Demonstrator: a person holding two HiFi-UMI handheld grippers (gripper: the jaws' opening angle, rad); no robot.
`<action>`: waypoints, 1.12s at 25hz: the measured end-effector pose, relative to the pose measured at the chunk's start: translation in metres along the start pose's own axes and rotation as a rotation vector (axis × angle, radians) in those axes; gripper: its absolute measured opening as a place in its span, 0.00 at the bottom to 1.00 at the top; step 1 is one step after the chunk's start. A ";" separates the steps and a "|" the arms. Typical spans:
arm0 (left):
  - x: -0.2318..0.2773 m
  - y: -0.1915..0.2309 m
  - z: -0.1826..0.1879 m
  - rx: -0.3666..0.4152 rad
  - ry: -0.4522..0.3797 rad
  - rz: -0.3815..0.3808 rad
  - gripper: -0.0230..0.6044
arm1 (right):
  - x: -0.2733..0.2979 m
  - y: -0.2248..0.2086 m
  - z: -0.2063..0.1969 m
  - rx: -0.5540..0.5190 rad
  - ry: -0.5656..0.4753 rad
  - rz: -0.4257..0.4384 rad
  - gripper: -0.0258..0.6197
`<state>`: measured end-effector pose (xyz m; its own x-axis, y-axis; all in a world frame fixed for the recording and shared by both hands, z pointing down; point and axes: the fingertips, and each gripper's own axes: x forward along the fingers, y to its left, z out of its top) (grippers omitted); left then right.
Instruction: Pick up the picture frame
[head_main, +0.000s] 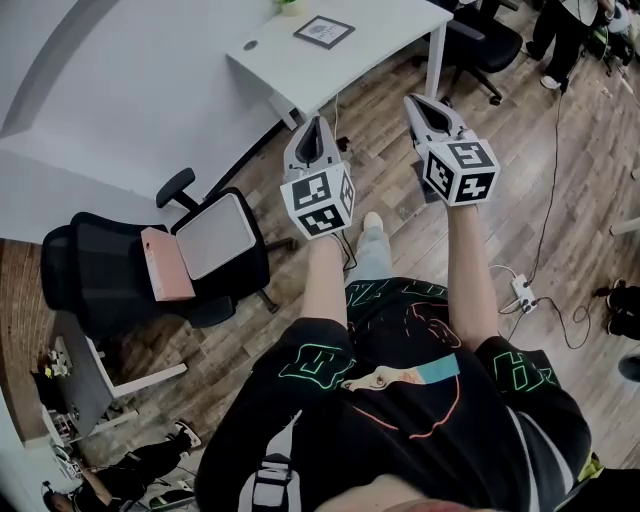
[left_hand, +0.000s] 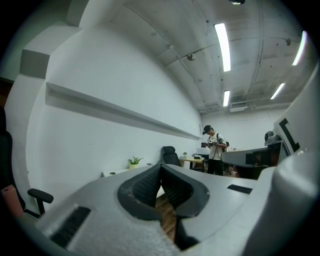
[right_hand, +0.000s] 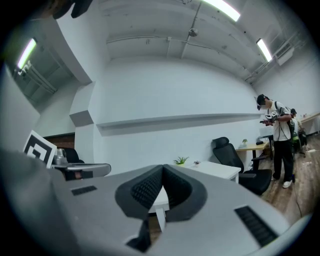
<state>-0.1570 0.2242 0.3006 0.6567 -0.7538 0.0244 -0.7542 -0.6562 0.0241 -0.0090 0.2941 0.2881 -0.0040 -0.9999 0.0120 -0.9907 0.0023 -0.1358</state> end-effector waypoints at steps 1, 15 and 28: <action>0.003 0.004 0.000 -0.004 -0.003 0.006 0.04 | 0.005 0.001 -0.001 -0.004 0.003 0.005 0.05; 0.072 0.042 -0.011 -0.042 0.020 0.025 0.04 | 0.086 -0.011 -0.013 -0.008 0.057 0.030 0.05; 0.149 0.103 -0.018 -0.078 0.069 0.070 0.04 | 0.182 -0.034 -0.021 0.014 0.120 0.006 0.05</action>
<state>-0.1365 0.0446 0.3250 0.6028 -0.7919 0.0977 -0.7977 -0.5951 0.0975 0.0210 0.1118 0.3154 -0.0266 -0.9912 0.1298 -0.9886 0.0069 -0.1502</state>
